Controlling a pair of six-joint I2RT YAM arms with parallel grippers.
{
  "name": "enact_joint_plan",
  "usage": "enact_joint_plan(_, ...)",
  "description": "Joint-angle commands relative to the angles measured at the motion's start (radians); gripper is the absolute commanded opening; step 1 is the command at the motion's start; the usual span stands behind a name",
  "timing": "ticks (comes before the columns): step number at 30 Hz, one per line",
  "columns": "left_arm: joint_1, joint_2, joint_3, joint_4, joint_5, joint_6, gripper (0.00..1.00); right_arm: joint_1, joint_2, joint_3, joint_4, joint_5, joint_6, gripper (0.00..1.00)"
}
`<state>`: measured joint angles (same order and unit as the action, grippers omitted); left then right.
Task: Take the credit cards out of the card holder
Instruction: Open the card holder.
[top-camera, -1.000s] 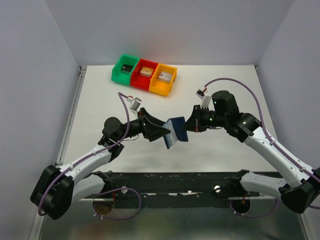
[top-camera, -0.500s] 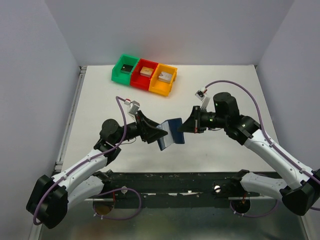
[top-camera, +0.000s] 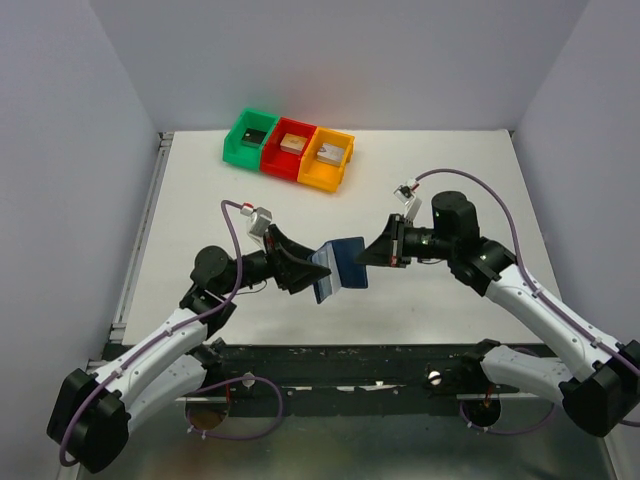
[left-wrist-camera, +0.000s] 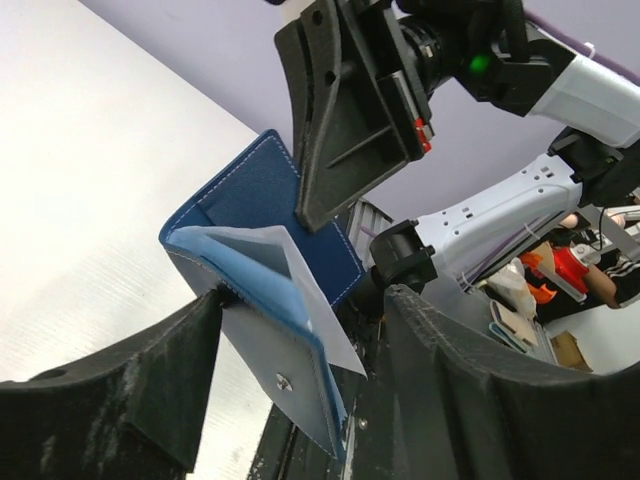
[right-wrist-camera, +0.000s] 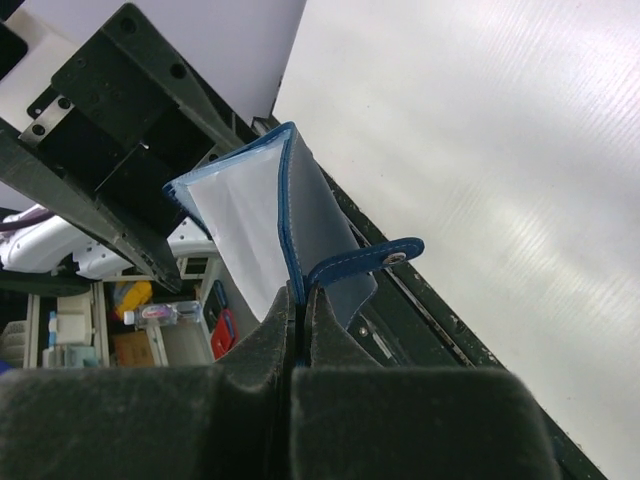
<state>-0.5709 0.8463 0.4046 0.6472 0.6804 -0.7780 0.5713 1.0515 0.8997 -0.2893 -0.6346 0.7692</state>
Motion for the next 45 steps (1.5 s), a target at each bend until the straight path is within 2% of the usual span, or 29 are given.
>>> enact_joint_plan(1, -0.001, -0.036, -0.012, -0.004, 0.008, 0.017, 0.71, -0.021, -0.024, -0.048, 0.122, -0.056, 0.065, 0.0)
enact_joint_plan(6, -0.001, -0.053, -0.024, -0.018, -0.002, 0.023, 0.57, -0.024, -0.031, -0.062, 0.147, -0.063, 0.076, 0.0)
enact_joint_plan(14, -0.001, -0.049, -0.027, -0.012, -0.001, 0.028, 0.43, -0.024, -0.03, -0.068, 0.177, -0.083, 0.09, 0.0)
enact_joint_plan(24, 0.002, -0.075, -0.041, -0.007, -0.002, 0.031, 0.42, -0.024, -0.024, -0.091, 0.22, -0.094, 0.11, 0.0)
enact_joint_plan(27, 0.0, -0.076, -0.041, 0.005, 0.008, 0.029, 0.29, -0.024, -0.025, -0.09, 0.223, -0.096, 0.11, 0.0)
enact_joint_plan(33, 0.002, -0.07, -0.038, 0.008, 0.019, 0.031, 0.18, -0.024, -0.022, -0.091, 0.23, -0.105, 0.104, 0.0)
enact_joint_plan(38, 0.0, -0.059, -0.026, -0.004, 0.025, 0.032, 0.0, -0.024, -0.027, -0.096, 0.216, -0.094, 0.084, 0.0)
enact_joint_plan(45, 0.002, -0.056, 0.074, -0.151, 0.007, 0.042, 0.0, -0.024, -0.018, -0.085, 0.144, -0.053, 0.004, 0.01)
